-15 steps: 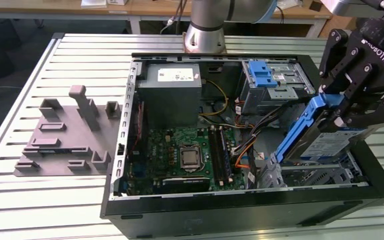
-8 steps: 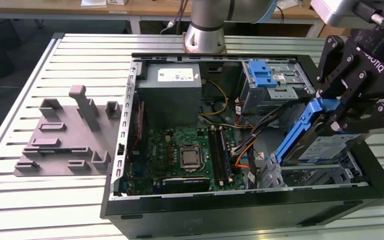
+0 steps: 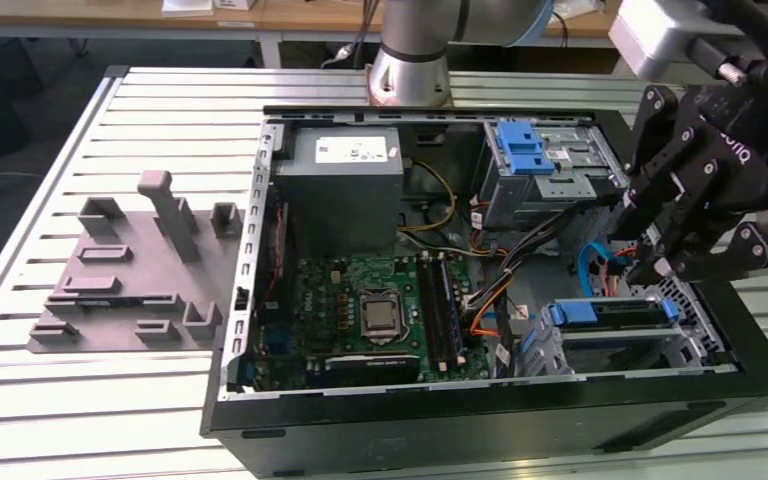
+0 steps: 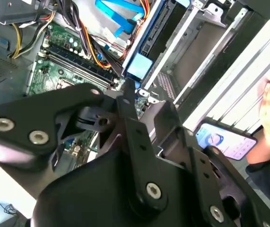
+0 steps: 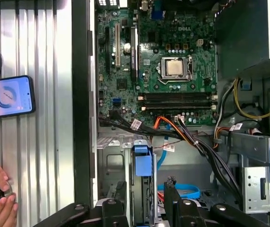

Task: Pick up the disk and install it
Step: 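Insert the disk into the insertion slot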

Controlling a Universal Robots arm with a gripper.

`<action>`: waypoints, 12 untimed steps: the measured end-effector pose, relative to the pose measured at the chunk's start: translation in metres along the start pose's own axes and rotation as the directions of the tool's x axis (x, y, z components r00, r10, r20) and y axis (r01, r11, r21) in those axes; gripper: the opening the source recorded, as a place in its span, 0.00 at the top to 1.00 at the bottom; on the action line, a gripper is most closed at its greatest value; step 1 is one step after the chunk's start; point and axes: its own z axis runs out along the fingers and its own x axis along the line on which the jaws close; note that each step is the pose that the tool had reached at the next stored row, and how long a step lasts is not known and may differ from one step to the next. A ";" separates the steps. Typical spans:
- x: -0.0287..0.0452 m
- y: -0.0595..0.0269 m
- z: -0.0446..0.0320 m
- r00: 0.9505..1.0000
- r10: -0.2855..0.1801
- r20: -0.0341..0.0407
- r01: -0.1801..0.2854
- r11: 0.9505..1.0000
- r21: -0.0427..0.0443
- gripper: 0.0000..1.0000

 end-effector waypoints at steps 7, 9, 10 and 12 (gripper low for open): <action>0.0003 -0.0003 0.0126 1.000 0.000 0.000 0.000 1.000 0.000 0.81; 0.0004 -0.0004 0.0164 1.000 0.000 0.000 0.000 1.000 0.000 0.87; 0.0004 -0.0004 0.0182 1.000 0.000 0.000 0.000 1.000 0.000 0.89; 0.0005 -0.0005 0.0217 1.000 0.000 0.000 0.000 1.000 0.000 0.89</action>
